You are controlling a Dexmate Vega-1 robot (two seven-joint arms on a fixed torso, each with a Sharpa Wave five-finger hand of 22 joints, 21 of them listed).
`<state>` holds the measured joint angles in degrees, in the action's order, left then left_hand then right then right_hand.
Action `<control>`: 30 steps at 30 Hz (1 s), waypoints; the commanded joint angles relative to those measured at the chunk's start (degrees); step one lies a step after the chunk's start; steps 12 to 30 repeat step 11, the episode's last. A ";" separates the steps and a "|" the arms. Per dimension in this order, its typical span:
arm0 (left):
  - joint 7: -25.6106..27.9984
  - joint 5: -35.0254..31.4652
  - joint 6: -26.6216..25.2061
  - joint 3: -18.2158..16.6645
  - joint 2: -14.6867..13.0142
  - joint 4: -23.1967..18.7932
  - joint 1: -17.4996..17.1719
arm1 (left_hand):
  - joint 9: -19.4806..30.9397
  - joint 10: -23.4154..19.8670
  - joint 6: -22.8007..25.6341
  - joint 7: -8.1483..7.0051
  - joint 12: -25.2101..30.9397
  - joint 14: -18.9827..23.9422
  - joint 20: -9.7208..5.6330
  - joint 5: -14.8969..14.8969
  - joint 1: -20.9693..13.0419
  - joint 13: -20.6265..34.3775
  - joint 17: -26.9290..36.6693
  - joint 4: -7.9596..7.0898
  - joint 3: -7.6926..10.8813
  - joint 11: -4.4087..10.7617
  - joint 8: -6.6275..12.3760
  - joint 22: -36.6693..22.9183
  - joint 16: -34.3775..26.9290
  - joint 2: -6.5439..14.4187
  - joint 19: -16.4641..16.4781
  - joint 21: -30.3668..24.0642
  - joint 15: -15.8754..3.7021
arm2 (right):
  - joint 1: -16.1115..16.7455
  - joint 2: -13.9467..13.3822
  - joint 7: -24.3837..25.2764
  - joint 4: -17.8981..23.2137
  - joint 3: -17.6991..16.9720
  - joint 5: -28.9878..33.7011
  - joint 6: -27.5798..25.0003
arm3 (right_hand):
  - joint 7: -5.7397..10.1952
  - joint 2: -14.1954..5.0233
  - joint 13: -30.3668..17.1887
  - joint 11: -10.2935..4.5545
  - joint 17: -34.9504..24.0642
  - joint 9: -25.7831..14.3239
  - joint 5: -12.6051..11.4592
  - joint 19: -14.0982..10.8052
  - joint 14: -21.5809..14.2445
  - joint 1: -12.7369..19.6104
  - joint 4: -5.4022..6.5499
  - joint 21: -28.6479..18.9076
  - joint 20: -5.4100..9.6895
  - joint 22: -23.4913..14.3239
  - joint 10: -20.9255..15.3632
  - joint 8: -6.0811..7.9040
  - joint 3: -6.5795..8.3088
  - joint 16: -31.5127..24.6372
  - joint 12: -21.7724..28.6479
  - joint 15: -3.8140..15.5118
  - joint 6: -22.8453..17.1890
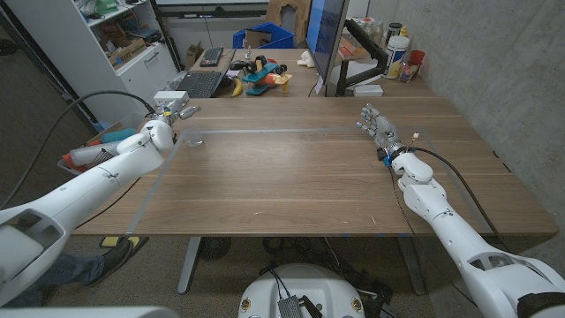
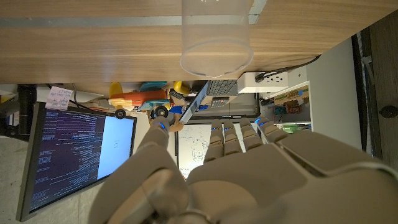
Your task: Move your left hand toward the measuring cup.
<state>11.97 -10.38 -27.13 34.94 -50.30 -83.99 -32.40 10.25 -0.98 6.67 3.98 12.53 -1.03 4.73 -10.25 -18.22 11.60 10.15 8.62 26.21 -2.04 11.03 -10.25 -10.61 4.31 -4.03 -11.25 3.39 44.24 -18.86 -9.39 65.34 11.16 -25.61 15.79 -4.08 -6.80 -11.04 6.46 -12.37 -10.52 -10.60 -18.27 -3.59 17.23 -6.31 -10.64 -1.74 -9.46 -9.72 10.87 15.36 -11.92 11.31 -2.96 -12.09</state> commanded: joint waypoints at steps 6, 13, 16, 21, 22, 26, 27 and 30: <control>-0.38 -0.23 1.26 0.93 0.67 1.90 0.94 | 0.32 -0.43 0.39 -0.22 0.28 0.20 0.31 -0.21 -0.89 0.12 0.16 -0.13 -0.12 0.00 0.09 -0.19 -0.21 0.18 -0.05 -0.27 0.02 | -0.41 0.53 -0.02 -0.58 0.36 0.54 0.27 | 0.15 -0.08 -0.18 -0.04 -0.22 -0.24 -0.37 -0.33 -0.70 0.42 -0.25 -0.33 -0.06 -0.31 -0.57 0.34 -0.16 -0.38 0.26 0.04 -0.09; -0.47 -0.29 1.48 1.01 0.68 1.98 1.07 | 0.32 -0.44 0.37 -0.19 0.27 0.20 0.28 -0.21 -0.93 0.13 0.16 -0.15 -0.14 0.03 0.07 -0.19 -0.20 0.16 -0.06 -0.27 0.09 | -0.26 0.58 0.09 -0.35 0.39 0.56 0.27 | 0.15 -0.09 -0.19 -0.05 -0.23 -0.25 -0.37 -0.36 -0.67 0.40 -0.24 -0.34 -0.04 -0.31 -0.54 0.35 -0.17 -0.37 0.25 0.03 -0.12; -0.47 -0.29 1.48 1.01 0.68 1.98 1.07 | 0.32 -0.44 0.37 -0.19 0.27 0.20 0.28 -0.21 -0.93 0.13 0.16 -0.15 -0.14 0.03 0.07 -0.19 -0.20 0.16 -0.06 -0.27 0.09 | -0.26 0.58 0.09 -0.35 0.39 0.56 0.27 | 0.15 -0.09 -0.19 -0.05 -0.23 -0.25 -0.37 -0.36 -0.67 0.40 -0.24 -0.34 -0.04 -0.31 -0.54 0.35 -0.17 -0.37 0.25 0.03 -0.12; -0.47 -0.29 1.48 1.01 0.68 1.98 1.07 | 0.32 -0.44 0.37 -0.19 0.27 0.20 0.28 -0.21 -0.93 0.13 0.16 -0.15 -0.14 0.03 0.07 -0.19 -0.20 0.16 -0.06 -0.27 0.09 | -0.26 0.58 0.09 -0.35 0.39 0.56 0.27 | 0.15 -0.09 -0.19 -0.05 -0.23 -0.25 -0.37 -0.36 -0.67 0.40 -0.24 -0.34 -0.04 -0.31 -0.54 0.35 -0.17 -0.37 0.25 0.03 -0.12; -0.47 -0.29 1.48 1.01 0.68 1.98 1.07 | 0.32 -0.44 0.37 -0.19 0.27 0.20 0.28 -0.21 -0.93 0.13 0.16 -0.15 -0.14 0.03 0.07 -0.19 -0.20 0.16 -0.06 -0.27 0.09 | -0.26 0.58 0.09 -0.35 0.39 0.56 0.27 | 0.15 -0.09 -0.19 -0.05 -0.23 -0.25 -0.37 -0.36 -0.67 0.40 -0.24 -0.34 -0.04 -0.31 -0.54 0.35 -0.17 -0.37 0.25 0.03 -0.12; -0.47 -0.29 1.48 1.01 0.68 1.98 1.07 | 0.32 -0.44 0.37 -0.19 0.27 0.20 0.28 -0.21 -0.93 0.13 0.16 -0.15 -0.14 0.03 0.07 -0.19 -0.20 0.16 -0.06 -0.27 0.09 | -0.26 0.58 0.09 -0.35 0.39 0.56 0.27 | 0.15 -0.09 -0.19 -0.05 -0.23 -0.25 -0.37 -0.36 -0.67 0.40 -0.24 -0.34 -0.04 -0.31 -0.54 0.35 -0.17 -0.37 0.25 0.03 -0.12; -0.47 -0.29 1.48 1.01 0.68 1.98 1.07 | 0.32 -0.44 0.37 -0.19 0.27 0.20 0.28 -0.21 -0.93 0.13 0.16 -0.15 -0.14 0.03 0.07 -0.19 -0.20 0.16 -0.06 -0.27 0.09 | -0.26 0.58 0.09 -0.35 0.39 0.56 0.27 | 0.15 -0.09 -0.19 -0.05 -0.23 -0.25 -0.37 -0.36 -0.67 0.40 -0.24 -0.34 -0.04 -0.31 -0.54 0.35 -0.17 -0.37 0.25 0.03 -0.12; -0.47 -0.29 1.48 1.01 0.68 1.98 1.07 | 0.32 -0.44 0.37 -0.19 0.27 0.20 0.28 -0.21 -0.93 0.13 0.16 -0.15 -0.14 0.03 0.07 -0.19 -0.20 0.16 -0.06 -0.27 0.09 | -0.26 0.58 0.09 -0.35 0.39 0.56 0.27 | 0.15 -0.09 -0.19 -0.05 -0.23 -0.25 -0.37 -0.36 -0.67 0.40 -0.24 -0.34 -0.04 -0.31 -0.54 0.35 -0.17 -0.37 0.25 0.03 -0.12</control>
